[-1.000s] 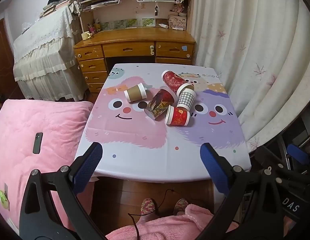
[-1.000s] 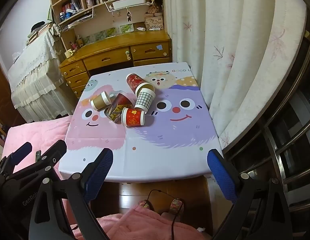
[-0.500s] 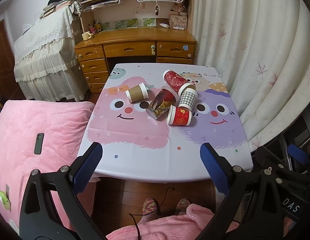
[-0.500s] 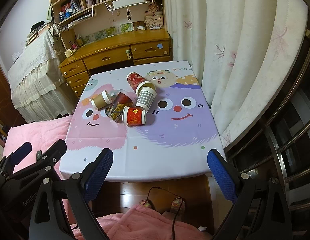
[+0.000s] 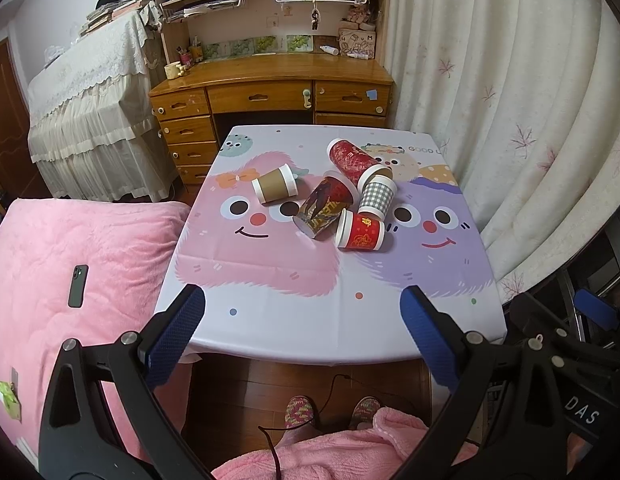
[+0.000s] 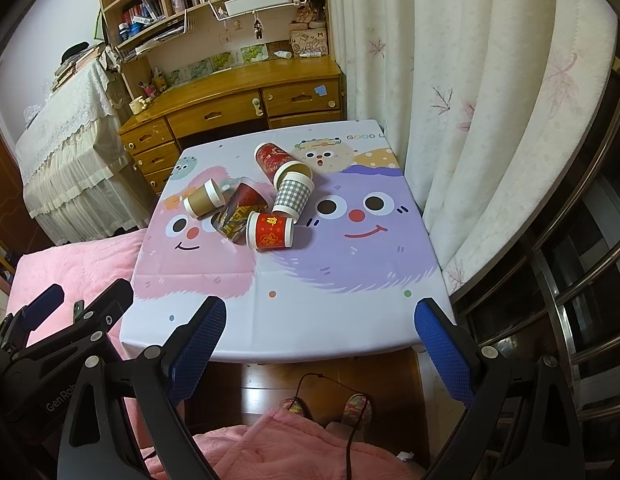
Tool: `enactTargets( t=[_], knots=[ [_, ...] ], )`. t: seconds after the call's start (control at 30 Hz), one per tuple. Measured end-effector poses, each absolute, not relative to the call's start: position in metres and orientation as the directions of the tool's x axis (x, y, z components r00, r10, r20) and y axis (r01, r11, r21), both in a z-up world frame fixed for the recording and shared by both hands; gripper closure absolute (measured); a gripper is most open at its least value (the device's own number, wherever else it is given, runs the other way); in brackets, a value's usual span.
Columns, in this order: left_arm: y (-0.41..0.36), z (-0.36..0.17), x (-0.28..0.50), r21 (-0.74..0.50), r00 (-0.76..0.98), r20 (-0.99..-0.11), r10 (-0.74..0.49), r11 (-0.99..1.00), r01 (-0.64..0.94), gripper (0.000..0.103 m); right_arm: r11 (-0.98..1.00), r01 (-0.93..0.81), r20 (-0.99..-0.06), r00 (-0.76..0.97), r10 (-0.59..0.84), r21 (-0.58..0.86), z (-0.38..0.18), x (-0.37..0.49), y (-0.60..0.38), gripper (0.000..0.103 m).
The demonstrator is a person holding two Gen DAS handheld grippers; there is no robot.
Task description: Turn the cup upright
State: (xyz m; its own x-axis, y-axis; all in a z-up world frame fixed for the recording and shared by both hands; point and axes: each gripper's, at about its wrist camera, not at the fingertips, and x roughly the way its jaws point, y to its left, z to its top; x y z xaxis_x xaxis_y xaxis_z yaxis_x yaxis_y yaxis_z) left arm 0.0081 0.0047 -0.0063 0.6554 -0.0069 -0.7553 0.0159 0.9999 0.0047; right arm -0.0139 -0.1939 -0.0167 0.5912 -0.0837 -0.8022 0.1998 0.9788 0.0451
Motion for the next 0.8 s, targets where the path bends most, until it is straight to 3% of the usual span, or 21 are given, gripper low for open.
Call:
enactTargets(
  t=[0.8],
  knots=[
    [0.026,-0.026,0.015,-0.021,0.632,-0.774,-0.035,0.999,0.030,0.006,0.977,0.210,-0.815,0.573,-0.086,0.045,-0.036,-0.009,-0.175,0.007]
  ],
)
